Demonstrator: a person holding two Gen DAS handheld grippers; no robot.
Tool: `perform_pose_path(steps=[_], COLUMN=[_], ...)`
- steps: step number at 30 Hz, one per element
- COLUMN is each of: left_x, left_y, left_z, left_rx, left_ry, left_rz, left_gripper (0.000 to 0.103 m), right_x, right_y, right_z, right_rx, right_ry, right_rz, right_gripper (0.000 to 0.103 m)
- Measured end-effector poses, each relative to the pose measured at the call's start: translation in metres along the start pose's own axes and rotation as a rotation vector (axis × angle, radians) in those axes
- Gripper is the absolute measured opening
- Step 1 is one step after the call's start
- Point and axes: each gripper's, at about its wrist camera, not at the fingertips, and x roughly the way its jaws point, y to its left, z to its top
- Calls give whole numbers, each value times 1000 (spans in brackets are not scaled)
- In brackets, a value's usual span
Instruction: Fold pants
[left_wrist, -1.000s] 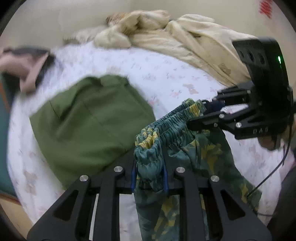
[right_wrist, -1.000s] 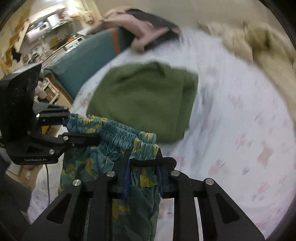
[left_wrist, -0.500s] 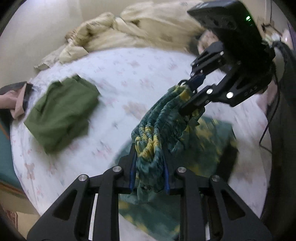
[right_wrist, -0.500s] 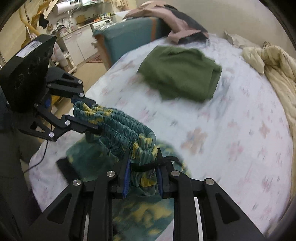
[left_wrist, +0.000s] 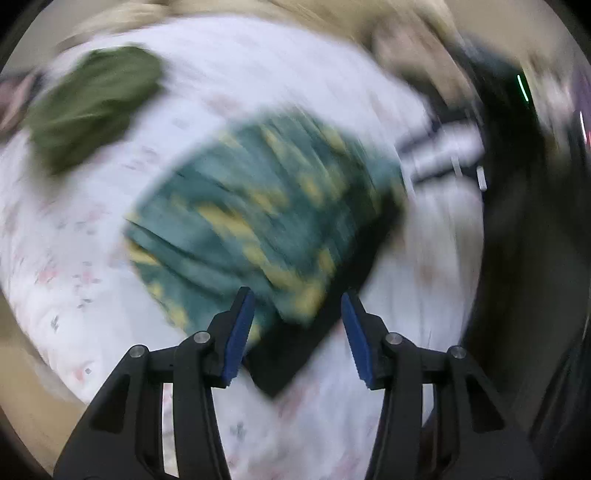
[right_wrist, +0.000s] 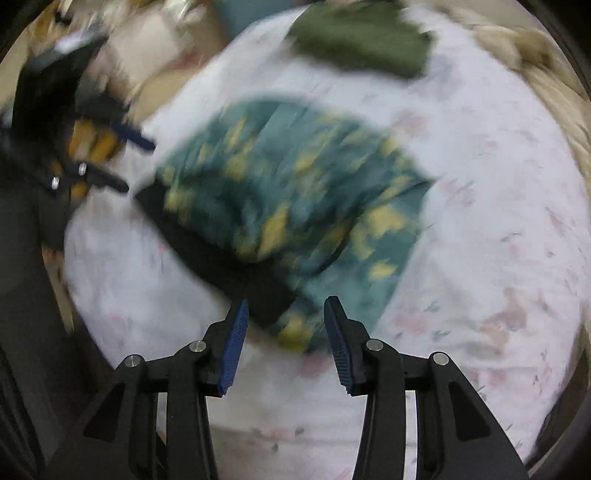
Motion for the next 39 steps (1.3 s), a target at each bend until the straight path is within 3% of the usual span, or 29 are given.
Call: perform_pose_path(steps=[3, 4, 8, 11, 14, 17, 20, 27, 30, 31, 35, 39], left_x=[8, 19, 59, 78, 91, 98, 92, 62, 87, 91, 76, 41], left_y=[18, 20, 16, 7, 3, 0, -4, 5, 8, 8, 9, 28], left_z=[21, 24, 29, 21, 8, -6, -6, -3, -11, -15, -11, -5], left_rx=[-197, -252, -344, -353, -351, -361, -339, -429, -414, -413, -434, -473], left_ry=[-66, -58, 10, 40, 95, 120, 106, 0, 117, 136, 129, 26], left_rz=[101, 135, 129, 136, 158, 121, 134, 82, 114, 99, 88, 94], left_gripper=[46, 45, 43, 43, 46, 48, 49, 47, 48, 48, 49, 50], right_x=[-12, -9, 21, 39, 64, 84, 82, 36, 54, 60, 55, 14], right_y=[-13, -17, -16, -5, 5, 13, 12, 2, -2, -5, -16, -38], right_z=[23, 31, 57, 62, 57, 41, 34, 31, 22, 19, 14, 20], right_rx=[110, 157, 225, 222, 201, 172, 192, 251, 255, 254, 308, 345], right_ry=[-115, -131, -95, -63, 40, 152, 126, -9, 68, 96, 119, -15], right_rz=[-55, -49, -9, 9, 28, 47, 55, 82, 48, 41, 79, 99], right_gripper=[41, 32, 17, 15, 15, 15, 15, 19, 18, 14, 14, 19])
